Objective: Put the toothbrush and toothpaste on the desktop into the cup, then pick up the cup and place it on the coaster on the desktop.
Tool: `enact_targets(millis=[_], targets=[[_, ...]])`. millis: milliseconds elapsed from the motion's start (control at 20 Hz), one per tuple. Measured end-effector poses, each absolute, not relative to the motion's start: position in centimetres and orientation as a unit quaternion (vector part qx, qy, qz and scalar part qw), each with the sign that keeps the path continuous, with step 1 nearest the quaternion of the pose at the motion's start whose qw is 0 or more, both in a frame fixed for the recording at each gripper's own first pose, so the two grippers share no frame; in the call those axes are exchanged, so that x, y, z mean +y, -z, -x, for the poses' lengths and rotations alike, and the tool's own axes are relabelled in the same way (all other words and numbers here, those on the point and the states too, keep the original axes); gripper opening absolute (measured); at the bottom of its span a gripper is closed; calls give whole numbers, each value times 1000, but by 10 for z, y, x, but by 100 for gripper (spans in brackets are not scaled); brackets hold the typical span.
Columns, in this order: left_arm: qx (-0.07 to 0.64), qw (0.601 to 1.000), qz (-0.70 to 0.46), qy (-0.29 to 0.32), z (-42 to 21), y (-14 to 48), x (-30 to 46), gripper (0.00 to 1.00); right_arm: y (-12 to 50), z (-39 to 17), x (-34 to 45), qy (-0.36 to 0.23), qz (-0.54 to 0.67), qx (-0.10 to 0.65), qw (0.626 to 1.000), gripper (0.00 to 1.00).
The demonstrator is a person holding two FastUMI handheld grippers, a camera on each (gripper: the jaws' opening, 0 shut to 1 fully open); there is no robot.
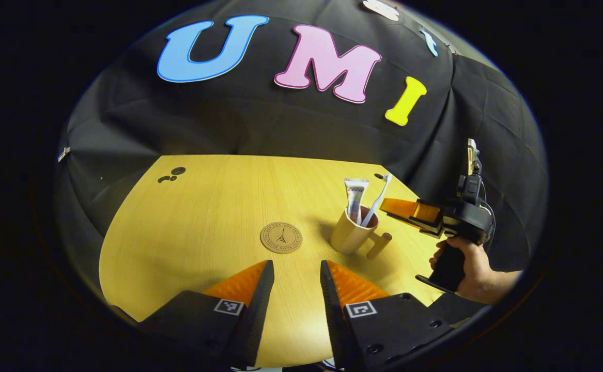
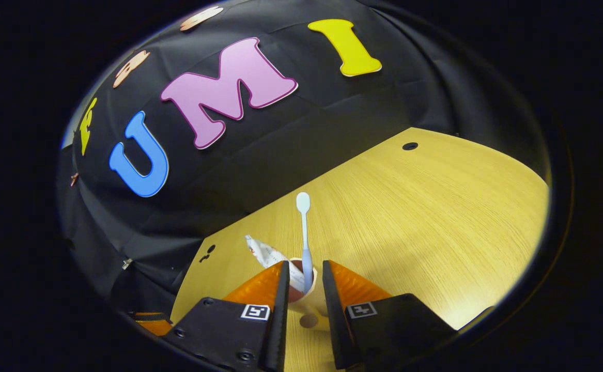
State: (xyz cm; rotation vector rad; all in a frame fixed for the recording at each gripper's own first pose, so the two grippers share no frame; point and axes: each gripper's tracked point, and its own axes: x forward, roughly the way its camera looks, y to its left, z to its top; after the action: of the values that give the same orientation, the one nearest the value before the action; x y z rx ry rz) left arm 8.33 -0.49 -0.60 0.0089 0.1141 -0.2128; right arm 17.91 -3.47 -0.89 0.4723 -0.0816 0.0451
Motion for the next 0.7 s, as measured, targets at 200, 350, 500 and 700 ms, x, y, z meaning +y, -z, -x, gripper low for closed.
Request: enact_targets(millis=[200, 350, 500, 700], targets=[[51, 994, -10, 100, -86, 5, -3, 57, 14, -150, -30, -44, -178, -5, 983, 43], [48, 994, -8, 94, -86, 4, 0, 57, 16, -135, -23, -60, -133, 26, 989, 36], [39, 995, 0, 90, -82, 2, 5, 57, 25, -130, -21, -63, -95, 60, 992, 63], [32, 996, 15, 82, -75, 4, 13, 57, 38, -130, -20, -61, -85, 107, 989, 63]])
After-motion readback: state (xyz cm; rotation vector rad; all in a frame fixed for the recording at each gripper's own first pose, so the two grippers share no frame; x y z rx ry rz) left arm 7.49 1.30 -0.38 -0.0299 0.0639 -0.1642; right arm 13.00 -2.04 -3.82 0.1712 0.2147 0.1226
